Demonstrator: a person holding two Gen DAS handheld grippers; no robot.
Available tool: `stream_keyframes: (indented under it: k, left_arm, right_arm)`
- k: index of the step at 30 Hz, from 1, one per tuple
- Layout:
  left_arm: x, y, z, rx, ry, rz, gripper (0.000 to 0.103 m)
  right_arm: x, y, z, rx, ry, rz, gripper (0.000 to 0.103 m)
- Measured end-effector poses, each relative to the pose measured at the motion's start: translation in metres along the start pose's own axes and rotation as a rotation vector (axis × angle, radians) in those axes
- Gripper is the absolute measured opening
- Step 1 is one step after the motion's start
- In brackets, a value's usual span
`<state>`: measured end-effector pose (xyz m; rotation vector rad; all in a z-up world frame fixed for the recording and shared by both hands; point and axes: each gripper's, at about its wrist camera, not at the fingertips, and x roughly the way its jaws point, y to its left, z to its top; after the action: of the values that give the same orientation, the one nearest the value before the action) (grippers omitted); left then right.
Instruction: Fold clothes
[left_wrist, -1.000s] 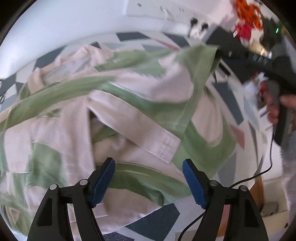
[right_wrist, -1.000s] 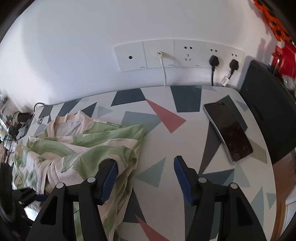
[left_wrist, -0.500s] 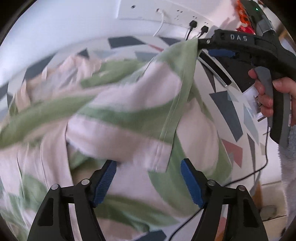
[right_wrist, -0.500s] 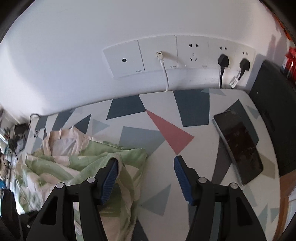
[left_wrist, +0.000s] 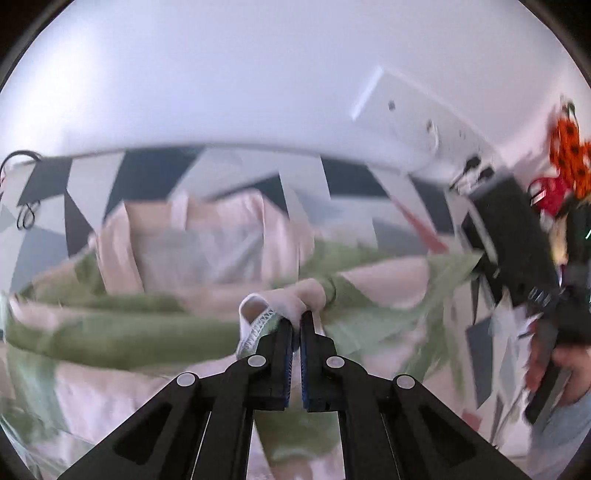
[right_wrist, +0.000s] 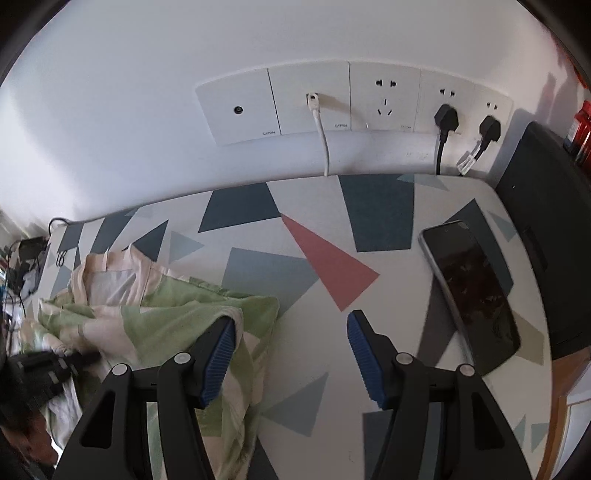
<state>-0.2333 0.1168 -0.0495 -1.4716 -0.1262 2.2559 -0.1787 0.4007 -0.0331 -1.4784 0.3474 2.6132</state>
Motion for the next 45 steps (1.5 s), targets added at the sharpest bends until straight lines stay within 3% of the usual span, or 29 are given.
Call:
stream_keyframes:
  k: [6,11,16,20,25,36,37,40,42,45]
  left_arm:
    - [0.028,-0.003,0.021,0.051,0.056,0.080,0.003]
    - [0.041,0.011,0.041,-0.013,0.059,0.058,0.003]
    - [0.022,0.018,0.055,0.033,0.012,0.021,0.005]
    - [0.006,0.022,0.063,0.076,-0.031,0.037,0.014]
    - [0.014,0.008,0.058,0.148,0.044,-0.053,0.014]
    - [0.043,-0.004,0.060,0.123,0.002,0.015,0.015]
    - [0.044,0.000,0.065,0.087,-0.017,0.038,0.015]
    - [0.028,0.022,0.083,-0.035,-0.107,0.070,0.015]
    - [0.009,0.033,0.088,-0.067,-0.155,0.066,0.015]
    - [-0.011,0.041,0.086,-0.077,-0.175,0.012,0.026]
  right_arm:
    - [0.031,0.002,0.014,0.044,0.093,-0.032,0.064]
    - [0.055,-0.009,0.019,0.133,0.162,-0.057,0.064]
    - [0.065,-0.037,0.021,0.288,0.252,0.087,0.064]
    - [0.066,-0.039,0.025,0.257,0.267,0.075,0.064]
    - [0.073,-0.032,0.031,0.214,0.292,0.048,0.064]
    - [0.083,-0.032,0.033,0.187,0.329,0.021,0.064]
    - [0.084,-0.032,0.032,0.189,0.331,0.021,0.064]
    - [0.080,-0.034,0.033,0.191,0.325,0.049,0.064]
    - [0.074,-0.035,0.034,0.195,0.309,0.113,0.064]
    - [0.067,-0.040,0.035,0.203,0.320,0.184,0.064]
